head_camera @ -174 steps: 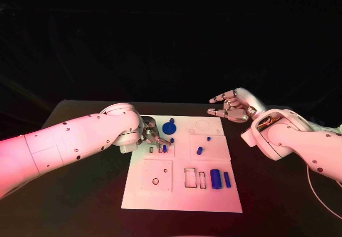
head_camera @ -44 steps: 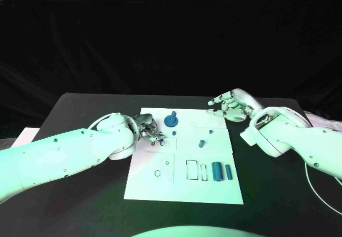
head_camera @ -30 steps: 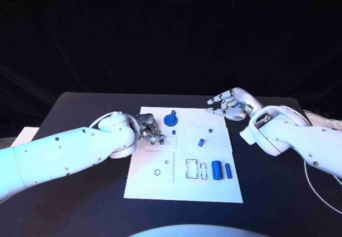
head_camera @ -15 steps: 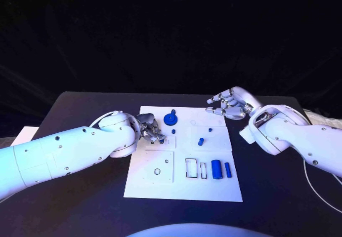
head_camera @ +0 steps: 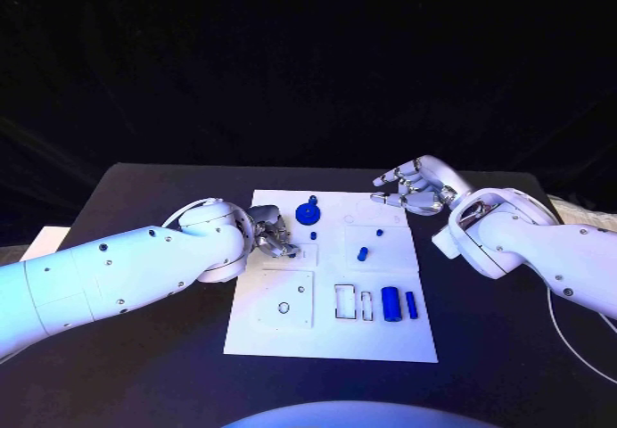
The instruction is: Assemble the parts on the task board
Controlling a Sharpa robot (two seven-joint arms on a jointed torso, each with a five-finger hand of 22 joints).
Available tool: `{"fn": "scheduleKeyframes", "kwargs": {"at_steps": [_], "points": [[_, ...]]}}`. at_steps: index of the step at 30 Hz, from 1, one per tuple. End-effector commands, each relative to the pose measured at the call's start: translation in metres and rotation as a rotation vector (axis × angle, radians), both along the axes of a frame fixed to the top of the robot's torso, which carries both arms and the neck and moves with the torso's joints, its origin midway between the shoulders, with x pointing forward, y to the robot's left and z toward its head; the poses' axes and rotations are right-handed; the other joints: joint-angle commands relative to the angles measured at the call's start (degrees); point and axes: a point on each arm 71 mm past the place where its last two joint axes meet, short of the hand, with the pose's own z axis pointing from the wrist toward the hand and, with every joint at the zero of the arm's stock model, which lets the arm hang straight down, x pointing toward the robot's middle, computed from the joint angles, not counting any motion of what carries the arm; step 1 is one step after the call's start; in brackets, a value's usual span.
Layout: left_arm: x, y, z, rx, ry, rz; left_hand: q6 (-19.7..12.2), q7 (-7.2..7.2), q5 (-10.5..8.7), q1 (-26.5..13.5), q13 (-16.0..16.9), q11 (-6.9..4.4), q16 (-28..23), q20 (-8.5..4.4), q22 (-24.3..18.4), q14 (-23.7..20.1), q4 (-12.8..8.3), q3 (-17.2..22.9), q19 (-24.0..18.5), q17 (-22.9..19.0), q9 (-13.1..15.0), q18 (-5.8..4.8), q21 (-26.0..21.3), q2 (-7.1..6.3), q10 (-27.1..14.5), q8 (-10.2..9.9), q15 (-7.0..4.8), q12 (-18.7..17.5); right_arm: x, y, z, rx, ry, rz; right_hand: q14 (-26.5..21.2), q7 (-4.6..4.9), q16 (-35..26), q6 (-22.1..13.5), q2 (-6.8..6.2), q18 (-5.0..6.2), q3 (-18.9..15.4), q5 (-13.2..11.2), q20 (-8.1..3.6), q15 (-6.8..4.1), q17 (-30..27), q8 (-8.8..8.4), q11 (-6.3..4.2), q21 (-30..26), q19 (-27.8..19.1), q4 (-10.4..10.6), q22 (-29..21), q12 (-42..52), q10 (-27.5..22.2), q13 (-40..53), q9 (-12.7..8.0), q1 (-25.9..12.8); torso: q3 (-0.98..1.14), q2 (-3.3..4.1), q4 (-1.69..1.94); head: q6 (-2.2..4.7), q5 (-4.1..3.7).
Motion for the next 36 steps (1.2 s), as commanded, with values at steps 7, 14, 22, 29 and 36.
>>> {"fn": "scheduleKeyframes", "kwargs": {"at_steps": [7, 14, 22, 29, 36], "points": [[-0.0031, 0.0003, -0.0055, 0.037, 0.038, -0.015, 0.78, -0.04, 0.14, 0.45, 0.26, 0.07, 0.17, 0.22, 4.44, 6.02, -10.07, 9.63, 1.05, 15.1, -0.06, -0.68, 0.41, -0.23, 0.54, -0.08, 0.19, 0.39, -0.0009, 0.0014, -0.0012, 0.0, 0.004, 0.018, 3.91, 0.02, -0.26, 0.38, 0.26, 0.59, -0.01, 0.32, 0.07, -0.17, 5.3, -0.09, -0.11, -0.35, -0.39, 0.3, -0.09, -0.31, -0.25, -0.14, -0.02, -0.32, -0.02, -0.01, -0.05, -0.07, 0.0], [-0.0031, -0.0003, -0.0052, 0.026, 0.037, -0.012, 1.47, -0.27, 0.12, -0.22, 0.61, -0.05, 0.17, 0.22, 4.42, 6.02, -10.04, 9.45, 1.02, 15.1, -0.44, -0.66, 0.33, -0.55, 0.88, -0.42, 0.13, 0.69, -0.0011, 0.0014, -0.0018, 0.0, 0.005, 0.019, 3.89, 0.02, -0.3, 0.38, 0.3, 0.6, -0.02, 0.38, 0.07, -0.17, 5.24, -0.09, -0.11, -0.37, -0.4, 0.33, -0.12, -0.39, -0.28, -0.21, -0.02, -0.34, -0.03, -0.05, -0.01, 0.02, -0.1], [-0.0023, 0.0002, -0.0059, 0.003, 0.054, 0.006, 3.19, -1.13, 0.61, -2.75, 1.77, -0.69, 0.17, -0.09, 4.38, 6.02, -8.87, 8.67, 1.01, 15.1, -0.89, -0.61, 0.15, 0.27, 1.92, -0.74, -0.29, 1.66, -0.0011, 0.0017, -0.0024, 0.001, 0.007, 0.019, 3.9, 0.0, -0.32, 0.36, 0.39, 0.6, -0.04, 0.76, 0.06, -0.19, 5.23, -0.1, -0.13, -0.39, -0.39, 0.35, -0.13, -0.39, -0.27, -0.25, -0.03, -0.31, 0.01, -0.02, -0.08, 0.1, -0.05], [-0.0014, 0.0038, -0.0085, 0.006, 0.119, 0.033, 4.25, -1.51, 1.62, -6.28, 2.56, -0.96, 0.17, -0.36, 4.56, 6.02, -6.98, 8.0, 1.12, 15.1, -0.99, -0.64, 0.15, 1.87, 2.4, -0.88, -0.57, 2.16, -0.0009, 0.0019, -0.0029, 0.001, 0.009, 0.019, 3.91, 0.0, -0.43, 0.33, 0.44, 0.6, -0.16, 2.99, 0.01, -0.23, 5.18, -0.13, -0.17, -0.5, -0.34, 0.24, -0.21, -0.5, -0.31, -0.5, -0.06, 0.06, 0.06, 0.01, -0.08, 0.08, -0.04], [0.0002, 0.0055, -0.0092, 0.035, 0.151, 0.033, 4.55, -1.6, 1.64, -7.58, 2.68, -1.03, 0.17, -0.43, 4.69, 6.02, -6.5, 7.76, 1.18, 15.1, -1.01, -0.67, 0.2, 2.18, 2.45, -0.96, -0.62, 2.18, -0.0006, 0.0021, -0.0033, 0.0, 0.01, 0.02, 3.92, 0.01, -0.46, 0.29, 0.46, 0.63, -0.17, 4.03, 0.0, -0.24, 5.18, -0.14, -0.17, -0.62, -0.38, 0.21, -0.37, -0.58, -0.36, -0.64, -0.08, 0.24, 0.05, 0.0, -0.01, -0.1, -0.07]]}}
